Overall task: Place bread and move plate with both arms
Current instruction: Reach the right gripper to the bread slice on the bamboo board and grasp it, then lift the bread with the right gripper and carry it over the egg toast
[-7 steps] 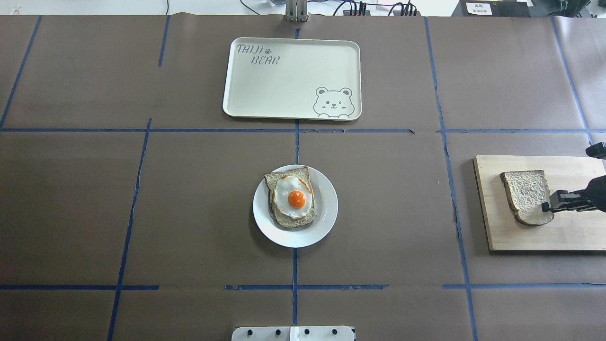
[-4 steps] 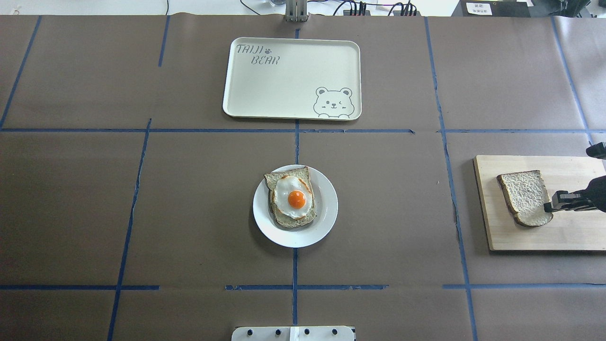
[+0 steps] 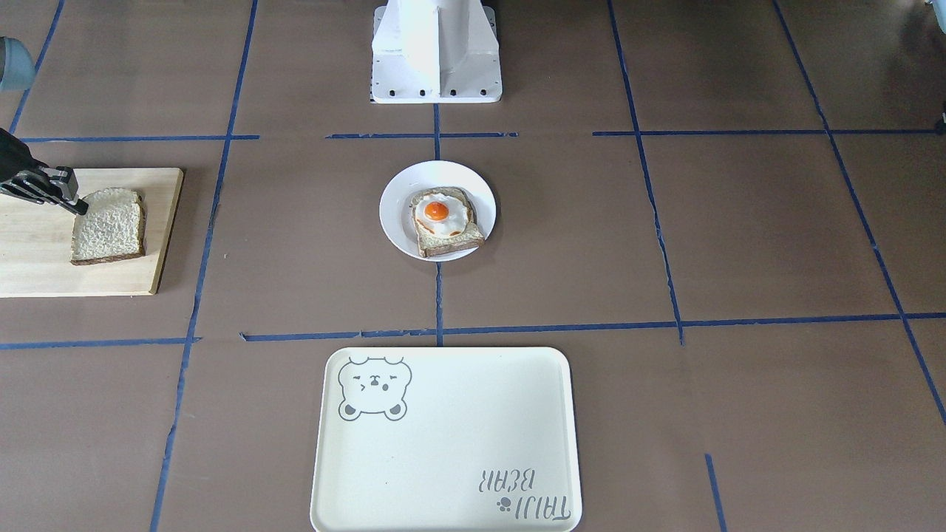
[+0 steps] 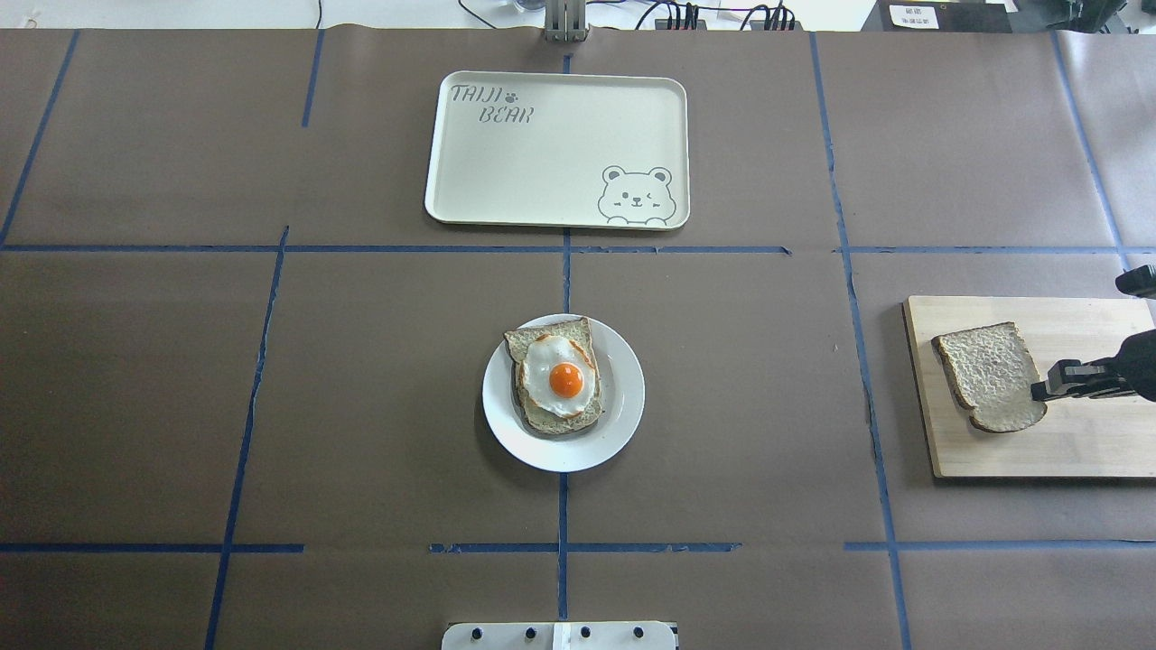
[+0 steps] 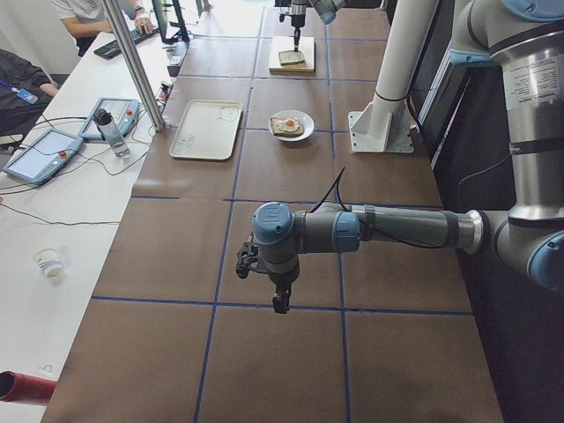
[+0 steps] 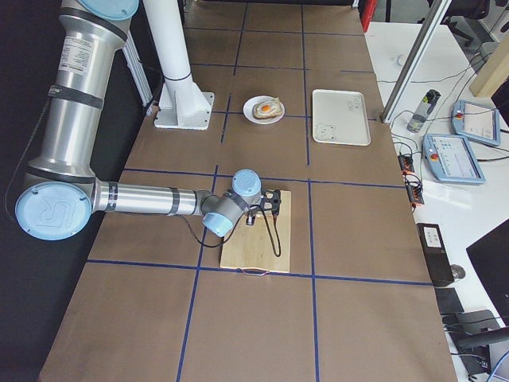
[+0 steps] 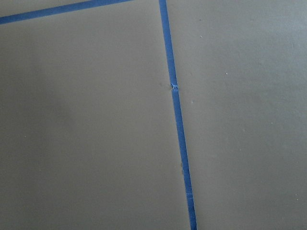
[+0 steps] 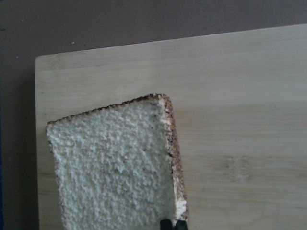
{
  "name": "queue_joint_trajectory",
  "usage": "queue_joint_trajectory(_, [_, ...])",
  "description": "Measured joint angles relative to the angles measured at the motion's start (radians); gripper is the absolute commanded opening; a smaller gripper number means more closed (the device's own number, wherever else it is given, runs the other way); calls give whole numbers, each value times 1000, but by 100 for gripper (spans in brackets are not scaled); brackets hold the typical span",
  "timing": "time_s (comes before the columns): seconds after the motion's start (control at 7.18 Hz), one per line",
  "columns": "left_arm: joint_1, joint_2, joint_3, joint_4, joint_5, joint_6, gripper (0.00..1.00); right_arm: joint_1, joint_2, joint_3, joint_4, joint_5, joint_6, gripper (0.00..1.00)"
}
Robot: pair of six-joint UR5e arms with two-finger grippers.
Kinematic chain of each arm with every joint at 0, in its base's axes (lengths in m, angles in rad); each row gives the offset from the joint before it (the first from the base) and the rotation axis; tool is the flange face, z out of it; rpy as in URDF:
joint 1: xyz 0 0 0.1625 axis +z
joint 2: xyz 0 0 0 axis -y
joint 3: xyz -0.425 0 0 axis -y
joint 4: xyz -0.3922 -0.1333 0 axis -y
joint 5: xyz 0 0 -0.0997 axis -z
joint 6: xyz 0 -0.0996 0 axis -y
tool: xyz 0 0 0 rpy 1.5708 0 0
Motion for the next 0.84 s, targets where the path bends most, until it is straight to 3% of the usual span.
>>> queue_joint_trajectory(0.56, [0,0,0,0,0,0,100,-2,11,111,-1,66,55,0])
queue_joint_trajectory(0.84, [0,0,2,0,0,0,100,-5,99,158,-3,87,198,0])
